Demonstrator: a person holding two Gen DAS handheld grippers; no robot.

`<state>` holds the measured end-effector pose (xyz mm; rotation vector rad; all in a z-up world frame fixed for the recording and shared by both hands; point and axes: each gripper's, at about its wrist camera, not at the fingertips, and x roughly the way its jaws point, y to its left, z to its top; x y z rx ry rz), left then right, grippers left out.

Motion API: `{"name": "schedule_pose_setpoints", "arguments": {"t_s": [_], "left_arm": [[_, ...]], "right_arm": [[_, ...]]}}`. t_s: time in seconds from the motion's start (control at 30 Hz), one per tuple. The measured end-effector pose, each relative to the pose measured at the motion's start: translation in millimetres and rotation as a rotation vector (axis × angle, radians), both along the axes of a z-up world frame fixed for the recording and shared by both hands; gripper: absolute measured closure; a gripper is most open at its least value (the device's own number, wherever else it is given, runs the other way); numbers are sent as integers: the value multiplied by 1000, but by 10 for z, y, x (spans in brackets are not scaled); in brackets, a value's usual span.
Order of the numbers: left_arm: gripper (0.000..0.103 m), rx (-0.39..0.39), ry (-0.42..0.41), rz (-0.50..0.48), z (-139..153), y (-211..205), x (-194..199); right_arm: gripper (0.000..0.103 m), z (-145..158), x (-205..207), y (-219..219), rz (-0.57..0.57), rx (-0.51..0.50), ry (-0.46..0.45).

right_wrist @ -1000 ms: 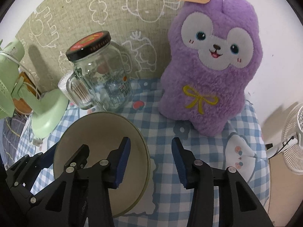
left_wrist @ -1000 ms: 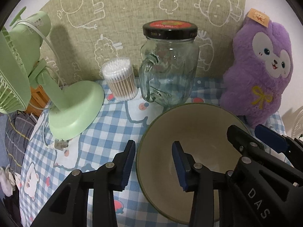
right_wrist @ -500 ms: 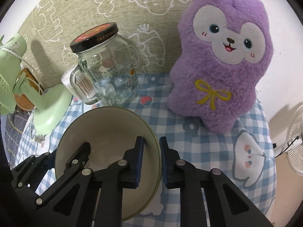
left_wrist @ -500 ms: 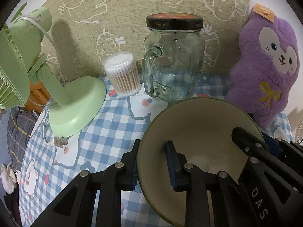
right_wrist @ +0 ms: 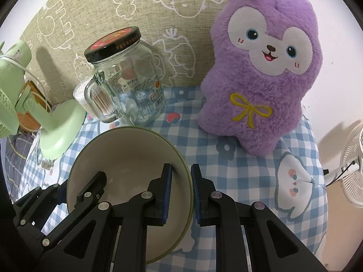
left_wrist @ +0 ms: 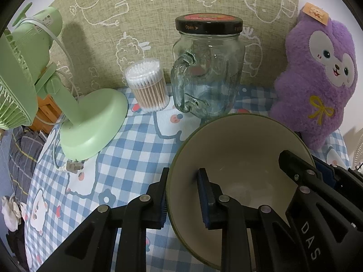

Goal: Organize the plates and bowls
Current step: 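Lift the bowl off the cloth with both grippers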

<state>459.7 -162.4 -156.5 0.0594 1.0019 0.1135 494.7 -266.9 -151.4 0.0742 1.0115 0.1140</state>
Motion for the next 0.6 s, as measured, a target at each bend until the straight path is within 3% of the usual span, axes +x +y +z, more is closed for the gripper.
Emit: {"name": "schedule_pose_setpoints", "arguments": {"t_s": [0.6], "left_arm": [[85, -23, 6, 10, 5, -10, -129]], "right_arm": [[83, 54, -165, -58, -59, -17, -11]]}}
